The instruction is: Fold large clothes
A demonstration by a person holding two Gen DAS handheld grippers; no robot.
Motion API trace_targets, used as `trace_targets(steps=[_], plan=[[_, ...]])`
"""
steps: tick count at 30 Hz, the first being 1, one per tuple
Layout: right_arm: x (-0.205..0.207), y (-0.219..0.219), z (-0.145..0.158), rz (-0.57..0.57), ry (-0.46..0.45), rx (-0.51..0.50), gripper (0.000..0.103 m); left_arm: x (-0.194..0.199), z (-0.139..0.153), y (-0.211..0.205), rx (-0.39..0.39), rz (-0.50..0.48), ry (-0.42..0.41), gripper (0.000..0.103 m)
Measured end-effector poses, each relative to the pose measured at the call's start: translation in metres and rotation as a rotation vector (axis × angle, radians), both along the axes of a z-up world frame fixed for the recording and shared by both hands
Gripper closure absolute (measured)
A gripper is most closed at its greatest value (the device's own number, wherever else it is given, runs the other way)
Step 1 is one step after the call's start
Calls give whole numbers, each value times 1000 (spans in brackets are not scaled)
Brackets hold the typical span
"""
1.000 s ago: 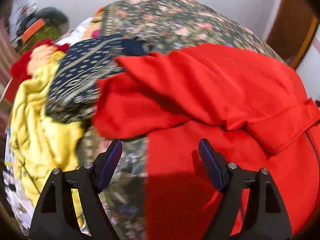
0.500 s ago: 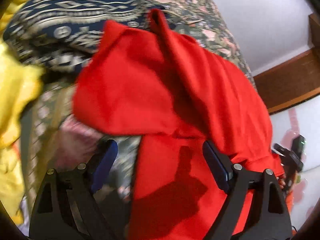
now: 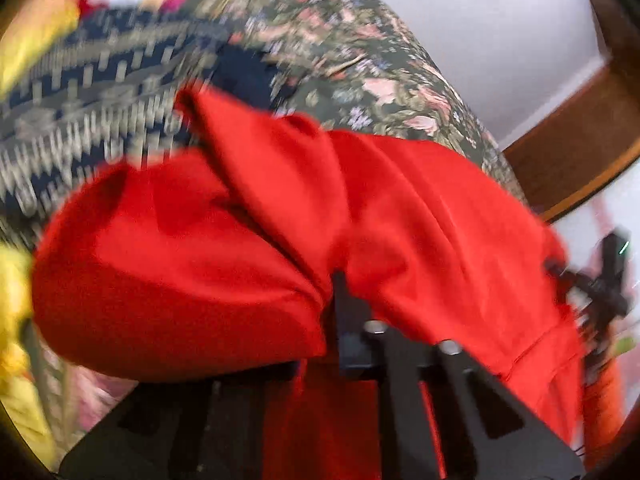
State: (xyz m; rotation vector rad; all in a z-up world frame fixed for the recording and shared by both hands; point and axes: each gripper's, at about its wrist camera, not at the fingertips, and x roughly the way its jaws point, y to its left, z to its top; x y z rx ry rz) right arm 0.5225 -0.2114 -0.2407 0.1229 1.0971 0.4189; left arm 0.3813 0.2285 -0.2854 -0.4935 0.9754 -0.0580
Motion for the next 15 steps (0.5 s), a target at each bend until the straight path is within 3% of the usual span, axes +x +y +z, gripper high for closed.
trace_targets(steps=[3,7,9,12,13,14,15], plan=[[23,4,15,-27,-55,-18,82,16,25,-13,114,-20,-42,96],[53,16,27,-32,-126,-94,82,44,48,-16,196,-4,-73,96],[67,25,24,-30,-156,-160,81,61,49,-18,247,9,-68,96],[85,26,8,-50,-138,-205,80,82,32,-21,258,30,-19,96],[88,24,3,-50,-126,-210,78,84,25,-22,255,32,-2,96],[91,23,-3,-49,-121,-222,70,86,15,-22,247,33,24,94],[92,22,-7,-58,-132,-258,52,86,7,-23,244,32,41,92]])
